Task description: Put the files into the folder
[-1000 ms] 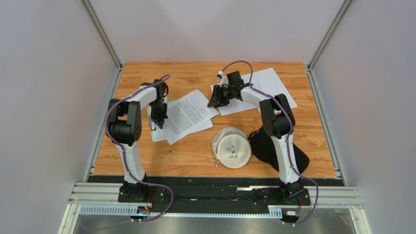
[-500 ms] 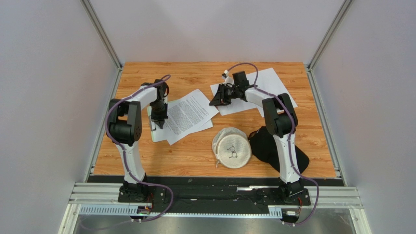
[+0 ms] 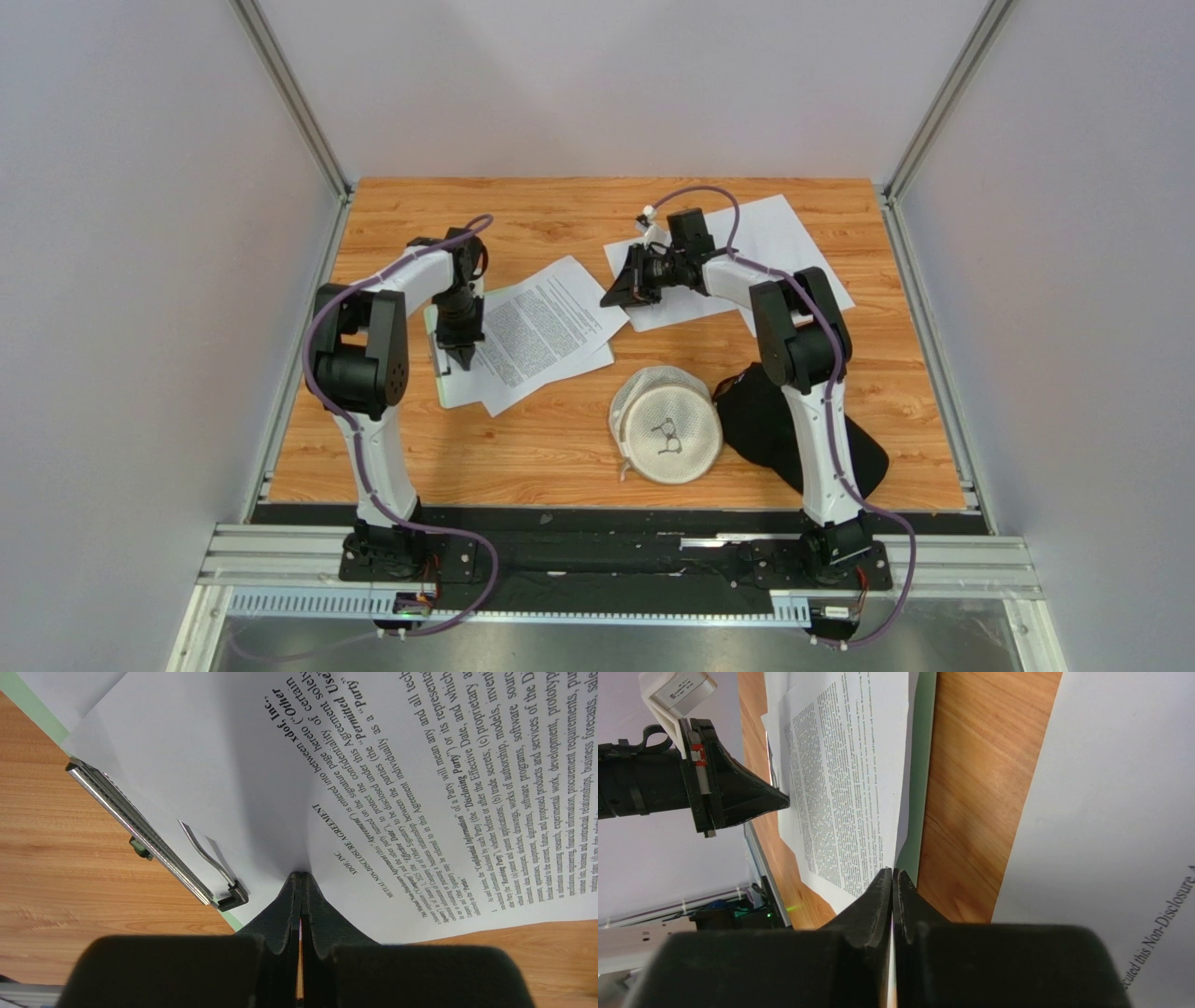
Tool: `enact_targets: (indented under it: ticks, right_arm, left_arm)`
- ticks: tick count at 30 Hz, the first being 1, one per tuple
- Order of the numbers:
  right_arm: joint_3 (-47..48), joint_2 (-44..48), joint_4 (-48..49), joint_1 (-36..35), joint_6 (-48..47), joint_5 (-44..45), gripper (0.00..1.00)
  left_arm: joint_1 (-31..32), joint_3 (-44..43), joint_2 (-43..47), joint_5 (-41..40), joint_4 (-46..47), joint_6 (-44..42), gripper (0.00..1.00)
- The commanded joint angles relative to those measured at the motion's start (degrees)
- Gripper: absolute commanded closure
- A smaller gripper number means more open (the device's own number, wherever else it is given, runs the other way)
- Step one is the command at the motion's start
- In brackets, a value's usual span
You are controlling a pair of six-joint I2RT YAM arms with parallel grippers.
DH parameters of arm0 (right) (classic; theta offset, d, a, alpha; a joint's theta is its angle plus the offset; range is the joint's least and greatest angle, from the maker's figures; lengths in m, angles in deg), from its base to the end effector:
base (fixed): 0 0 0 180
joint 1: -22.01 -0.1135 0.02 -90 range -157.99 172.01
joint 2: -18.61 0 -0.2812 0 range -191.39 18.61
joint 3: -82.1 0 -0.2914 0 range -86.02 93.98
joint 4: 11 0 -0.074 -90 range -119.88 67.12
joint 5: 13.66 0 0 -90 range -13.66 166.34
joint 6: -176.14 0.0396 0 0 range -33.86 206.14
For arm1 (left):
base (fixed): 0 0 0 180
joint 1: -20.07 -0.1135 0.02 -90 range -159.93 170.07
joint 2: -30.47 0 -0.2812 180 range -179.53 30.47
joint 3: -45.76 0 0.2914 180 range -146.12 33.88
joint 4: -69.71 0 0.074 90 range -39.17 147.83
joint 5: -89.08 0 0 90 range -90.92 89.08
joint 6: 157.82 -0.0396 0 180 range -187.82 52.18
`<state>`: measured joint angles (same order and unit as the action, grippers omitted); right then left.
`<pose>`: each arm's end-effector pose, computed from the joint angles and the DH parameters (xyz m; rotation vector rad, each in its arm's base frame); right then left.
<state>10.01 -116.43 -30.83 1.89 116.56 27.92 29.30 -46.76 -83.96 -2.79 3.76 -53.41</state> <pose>0.5032 0.2159 0.1060 -0.2128 2.4809 1.4096 0.4058 -0.0646 0.1473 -0.1409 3.0949 0.0376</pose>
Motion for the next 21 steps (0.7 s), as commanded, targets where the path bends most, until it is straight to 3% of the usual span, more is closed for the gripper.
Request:
enact_targets:
  ticks: [1, 4, 5, 8, 15, 17, 21]
  right_arm:
    - [-0.74, 2.76, -0.31, -0.45, 0.35, 5.68, 1.0]
    - [-2.42, 6.01, 0.48, -0.53, 1.75, 7.98, 1.0]
    - [-3.47, 7.76, 0.65, -0.53, 2.19, 8.6, 1.0]
    - [-7.76, 10.67, 3.79, -0.89, 4.82, 11.42, 1.0]
    - [-13.66, 17.0, 7.42, -3.43, 10.45, 17.56, 1.0]
    - [-15.42, 19.37, 9.78, -4.66, 12.29, 20.55, 1.0]
    - [-20.61, 23.68, 12.16, -6.68, 13.71, 26.18, 1.0]
  left_arm:
    - [0.52, -1.36, 4.21, 2.84, 1.94, -0.09, 1.0]
    - [0.17, -2.41, 8.16, 2.57, 2.03, 0.87, 0.91]
    - [0.0, -2.42, 9.13, 2.57, 2.12, 1.23, 0.81]
    - [-1.06, -1.45, 13.79, 3.36, 3.52, 2.81, 0.64]
    - [-5.1, 1.01, 16.35, 1.96, 4.06, 2.46, 0.55]
    - [-6.33, 1.28, 14.43, -0.76, 3.79, 2.2, 0.4]
    - [-6.6, 1.01, 11.52, -4.02, 3.7, 2.81, 0.37]
